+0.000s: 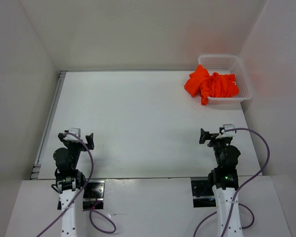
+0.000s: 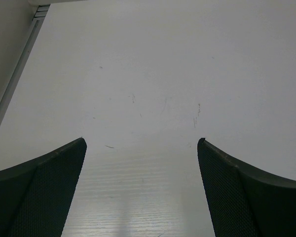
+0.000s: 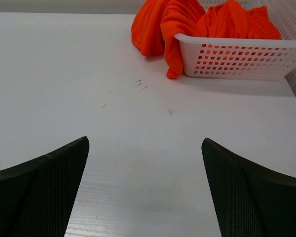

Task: Fold and stack the shorts
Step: Grab the shorts from the pile

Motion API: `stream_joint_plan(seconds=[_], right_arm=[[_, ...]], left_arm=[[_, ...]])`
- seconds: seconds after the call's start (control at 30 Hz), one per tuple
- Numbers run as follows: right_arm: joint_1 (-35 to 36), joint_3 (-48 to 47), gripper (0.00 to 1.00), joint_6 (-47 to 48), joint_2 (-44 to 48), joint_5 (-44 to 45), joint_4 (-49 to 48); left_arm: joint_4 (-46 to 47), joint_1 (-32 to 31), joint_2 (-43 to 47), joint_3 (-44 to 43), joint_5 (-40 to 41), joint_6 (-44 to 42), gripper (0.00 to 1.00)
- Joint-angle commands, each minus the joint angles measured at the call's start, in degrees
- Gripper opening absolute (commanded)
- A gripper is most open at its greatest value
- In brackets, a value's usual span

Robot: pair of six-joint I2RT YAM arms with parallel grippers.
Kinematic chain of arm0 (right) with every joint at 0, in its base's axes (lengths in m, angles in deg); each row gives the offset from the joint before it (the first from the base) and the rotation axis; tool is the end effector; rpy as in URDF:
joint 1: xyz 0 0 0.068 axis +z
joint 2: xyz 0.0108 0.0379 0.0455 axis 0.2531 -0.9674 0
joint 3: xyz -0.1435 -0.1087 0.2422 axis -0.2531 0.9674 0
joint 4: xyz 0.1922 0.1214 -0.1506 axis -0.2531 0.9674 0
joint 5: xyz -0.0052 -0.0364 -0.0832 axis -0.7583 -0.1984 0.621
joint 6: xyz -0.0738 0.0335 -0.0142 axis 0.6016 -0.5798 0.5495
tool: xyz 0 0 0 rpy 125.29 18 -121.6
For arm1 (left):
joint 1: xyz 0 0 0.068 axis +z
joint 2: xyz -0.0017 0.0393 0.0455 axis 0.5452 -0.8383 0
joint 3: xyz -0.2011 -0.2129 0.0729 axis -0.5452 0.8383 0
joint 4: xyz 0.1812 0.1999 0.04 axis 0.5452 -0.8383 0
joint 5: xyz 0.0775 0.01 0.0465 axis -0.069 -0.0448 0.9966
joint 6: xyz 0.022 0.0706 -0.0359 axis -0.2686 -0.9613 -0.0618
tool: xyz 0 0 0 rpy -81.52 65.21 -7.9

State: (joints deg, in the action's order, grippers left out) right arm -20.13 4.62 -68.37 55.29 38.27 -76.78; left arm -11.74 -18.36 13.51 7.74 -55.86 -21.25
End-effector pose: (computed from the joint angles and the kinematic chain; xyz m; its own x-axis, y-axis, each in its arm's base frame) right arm 0.1254 -0.0030 0.1844 -0.0156 -0.0219 -0.9996 -0.0311 0.9993 -0.0214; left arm 0.1255 0.0142 0.1809 -0.0211 -0.0088 -0.9997 -0.0014 1.0000 -0.0088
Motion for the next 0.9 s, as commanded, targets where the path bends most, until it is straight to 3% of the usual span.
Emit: stream_joint_plan(seconds=[0.0, 0.13, 0.17, 0.2, 0.23, 0.27, 0.3, 0.33, 0.37, 0.4, 0.43, 0.47, 0.53, 0.6, 0.73, 0.87], right_arm=[[-0.33, 3.14, 1.00, -0.20, 0.41, 0.81, -3.49], [-0.33, 2.27, 1.00, 1.36, 0.41, -1.45, -3.49], [-0.33, 2.26, 1.00, 5.03, 0.41, -13.05, -4.62], [-0.33, 1.30, 1.00, 22.30, 0.41, -20.56, -5.32], [-0.33, 0.68, 1.00, 25.52, 0.41, -32.56, -6.81], [-0.33, 0.15, 1.00, 36.17, 0.41, -39.64, -5.61], [-0.33, -0.20, 0.98, 81.26, 0.41, -45.02, 10.42], [-0.33, -0.20, 0.98, 88.23, 0.41, -45.07, 10.58], [-0.33, 1.28, 1.00, 86.30, 0.41, -44.29, 5.10], [-0.33, 2.77, 1.00, 95.25, 0.41, -43.24, 1.39], [-0.33, 2.79, 0.99, 96.73, 0.41, -43.23, 0.57], [-0.33, 2.79, 0.99, 95.96, 0.41, -43.23, -1.53], [-0.33, 2.17, 0.99, 93.07, 0.41, -46.73, -10.56], [0.28, 0.52, 1.00, 86.24, 0.41, -48.84, -19.26], [3.54, -9.85, 1.00, 83.21, -4.32, -47.45, -18.43], [7.04, -31.97, 1.00, 78.66, -29.96, -41.84, -10.27]], left_arm=[[1.65, -0.09, 1.13, 1.78, 0.20, -0.19, 1.00], [1.65, -0.09, 1.13, 1.00, -3.47, -0.19, 1.00], [0.25, -0.09, 1.13, -0.49, -10.28, -0.19, 1.00], [0.76, -0.09, 1.13, -0.51, -14.79, -0.19, 1.00], [0.77, -0.09, 1.13, -1.38, -15.96, -0.19, 1.00], [3.90, -0.09, 1.13, -1.91, -17.02, -0.19, 1.00], [10.28, -0.09, 1.13, -1.13, -16.51, -0.19, 1.00], [13.74, -0.09, 1.13, -0.60, -15.81, -0.19, 1.00], [16.56, -0.09, 1.13, 0.02, -18.58, -0.19, 1.00], [16.59, -0.09, 1.13, 0.54, -25.48, -0.19, 1.00], [10.23, -0.09, 1.13, -0.76, -31.73, -0.19, 1.00], [-2.27, -0.09, 0.52, -0.77, -33.71, -0.19, 1.00], [3.44, -0.09, 1.04, -0.77, -32.51, -0.19, 1.00], [18.90, -0.09, -0.45, -1.29, -31.45, -0.19, 1.00], [19.32, -2.89, -7.38, -8.22, -32.06, -0.19, 1.00], [17.13, -6.23, -32.22, -22.88, -26.54, -0.19, 1.00]])
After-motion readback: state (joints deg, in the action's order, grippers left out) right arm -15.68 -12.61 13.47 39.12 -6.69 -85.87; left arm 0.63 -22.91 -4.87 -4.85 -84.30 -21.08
